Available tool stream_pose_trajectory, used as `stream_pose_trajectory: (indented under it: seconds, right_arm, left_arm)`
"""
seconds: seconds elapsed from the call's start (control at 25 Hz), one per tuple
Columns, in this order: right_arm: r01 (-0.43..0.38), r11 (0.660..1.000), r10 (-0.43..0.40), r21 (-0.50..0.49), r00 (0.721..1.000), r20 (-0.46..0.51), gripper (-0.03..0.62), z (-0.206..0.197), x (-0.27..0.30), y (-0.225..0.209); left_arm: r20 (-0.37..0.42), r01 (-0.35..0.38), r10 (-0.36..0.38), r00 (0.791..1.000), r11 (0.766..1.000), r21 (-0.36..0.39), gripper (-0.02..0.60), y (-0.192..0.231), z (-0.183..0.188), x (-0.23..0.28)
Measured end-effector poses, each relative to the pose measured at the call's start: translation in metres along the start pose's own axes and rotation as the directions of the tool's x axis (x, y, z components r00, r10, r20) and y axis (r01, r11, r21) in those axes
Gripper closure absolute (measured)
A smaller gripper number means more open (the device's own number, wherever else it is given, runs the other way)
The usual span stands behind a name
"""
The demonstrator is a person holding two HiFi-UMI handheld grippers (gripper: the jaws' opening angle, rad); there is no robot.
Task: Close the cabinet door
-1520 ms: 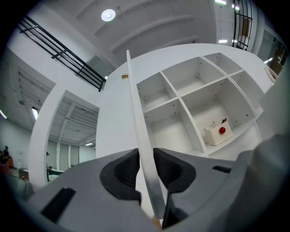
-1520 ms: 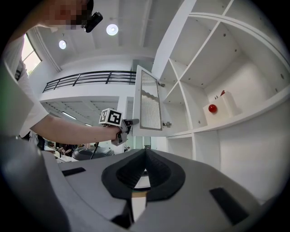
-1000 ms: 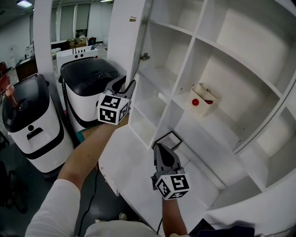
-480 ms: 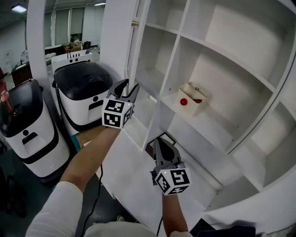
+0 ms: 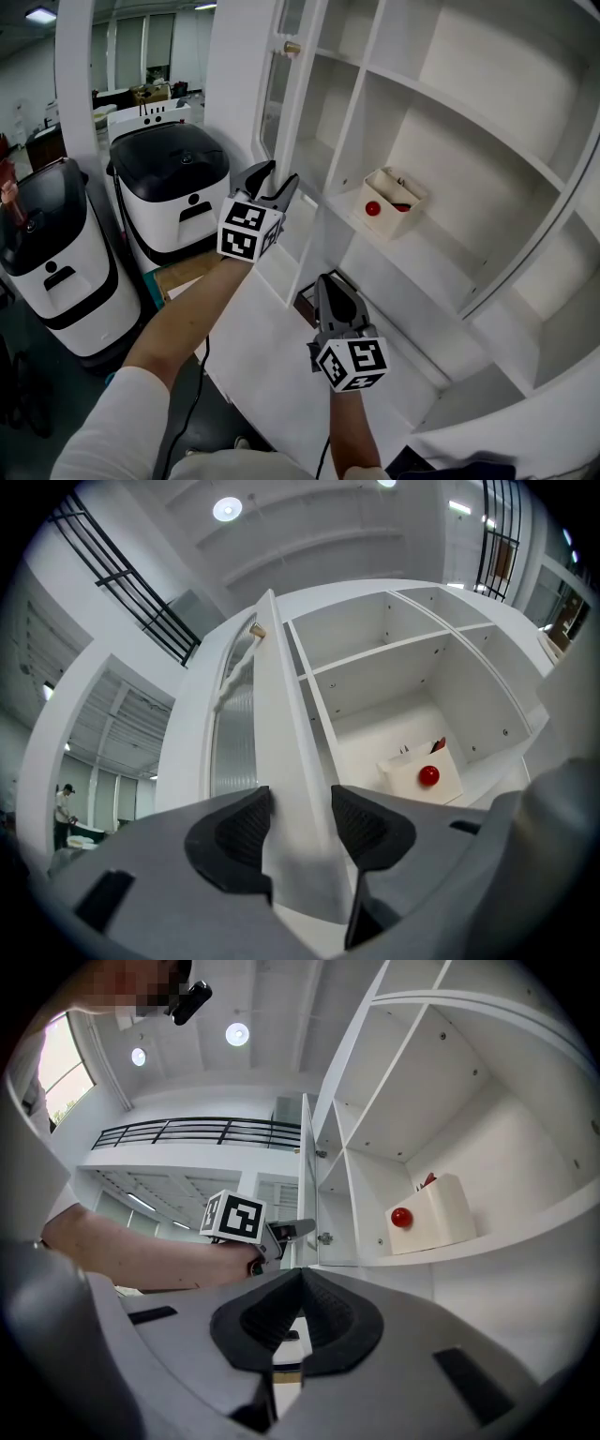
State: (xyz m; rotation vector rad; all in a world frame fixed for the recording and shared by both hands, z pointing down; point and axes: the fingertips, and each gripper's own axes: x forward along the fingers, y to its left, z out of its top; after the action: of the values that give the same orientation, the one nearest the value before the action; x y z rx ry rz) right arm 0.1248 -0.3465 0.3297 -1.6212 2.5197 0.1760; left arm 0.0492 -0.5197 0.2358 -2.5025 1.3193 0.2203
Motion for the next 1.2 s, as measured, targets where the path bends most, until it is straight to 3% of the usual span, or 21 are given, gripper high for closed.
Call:
stream_pose_trajectory:
  seconds: [0.56, 1.2]
  right_arm:
    - [0.015, 1.0, -0.014, -0.019, 1.0, 0.009, 0.597, 0.001, 0.008, -0.023]
    - [0.009, 1.0, -0.01, -0.028, 1.0, -0.015, 0.597, -0.012, 0.027, -0.039]
  left_arm:
    - [-0.045, 0.103, -0.102, 0.994, 0.994, 0.03, 0.376, -0.029, -0.006, 0.034]
    - [-0.067, 0.165, -0.16, 0.985, 0.984, 0.064, 0.377, -0.047, -0.014, 0.066]
